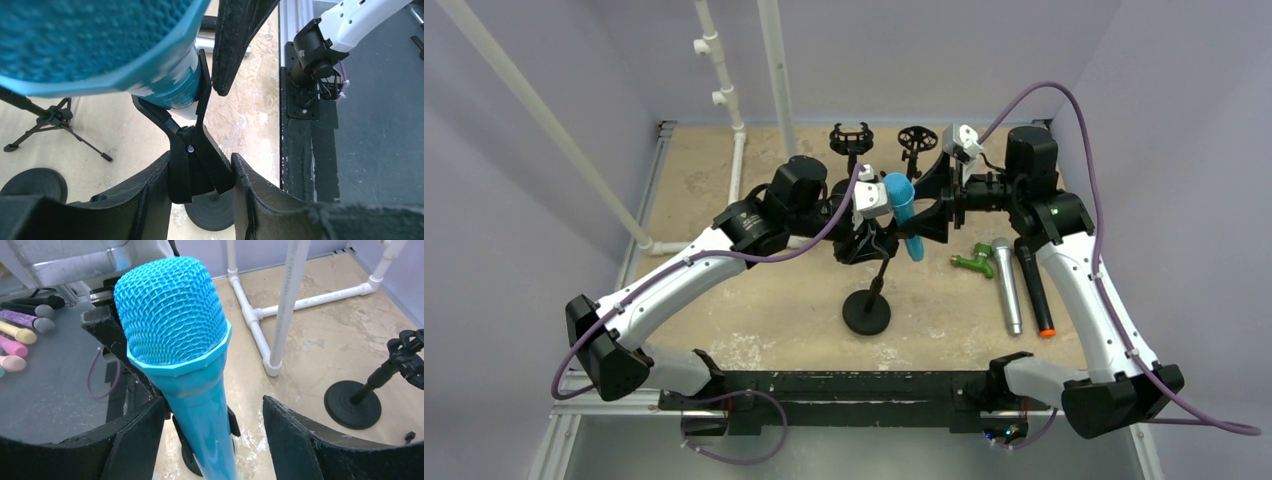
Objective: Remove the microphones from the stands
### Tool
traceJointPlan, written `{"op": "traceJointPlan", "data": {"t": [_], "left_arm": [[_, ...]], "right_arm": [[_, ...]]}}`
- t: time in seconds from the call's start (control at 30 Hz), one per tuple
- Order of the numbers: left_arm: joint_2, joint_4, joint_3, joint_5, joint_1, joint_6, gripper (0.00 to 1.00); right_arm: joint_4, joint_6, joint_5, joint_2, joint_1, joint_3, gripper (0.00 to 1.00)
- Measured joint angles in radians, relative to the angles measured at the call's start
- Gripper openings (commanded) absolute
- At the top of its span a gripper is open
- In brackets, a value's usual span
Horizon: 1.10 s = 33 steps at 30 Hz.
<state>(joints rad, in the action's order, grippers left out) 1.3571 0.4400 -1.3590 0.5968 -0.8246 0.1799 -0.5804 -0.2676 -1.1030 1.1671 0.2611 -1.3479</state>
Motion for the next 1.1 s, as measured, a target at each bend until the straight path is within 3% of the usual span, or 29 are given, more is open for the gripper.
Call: {"op": "traceJointPlan", "data": {"t": [0.47,0.8,1.1], "left_arm": [[0.008,-0.003,0.000,0.030,0.000,0.001,0.00],[0.018,-0.001,-0.008,0.037,0.002,0.000,0.00],[0.012,-0.006,-0.002,0.009,0.001,0.013,0.00]], "right_arm": [[0.126,0.120,-0.068,0.025,0.046,0.039,0.52],[0.169,0.113,-0.058,0.024,0.052,0.057,0.01],[0.162,0.087,-0.014,0.014,0.054,0.058,0.00]]}}
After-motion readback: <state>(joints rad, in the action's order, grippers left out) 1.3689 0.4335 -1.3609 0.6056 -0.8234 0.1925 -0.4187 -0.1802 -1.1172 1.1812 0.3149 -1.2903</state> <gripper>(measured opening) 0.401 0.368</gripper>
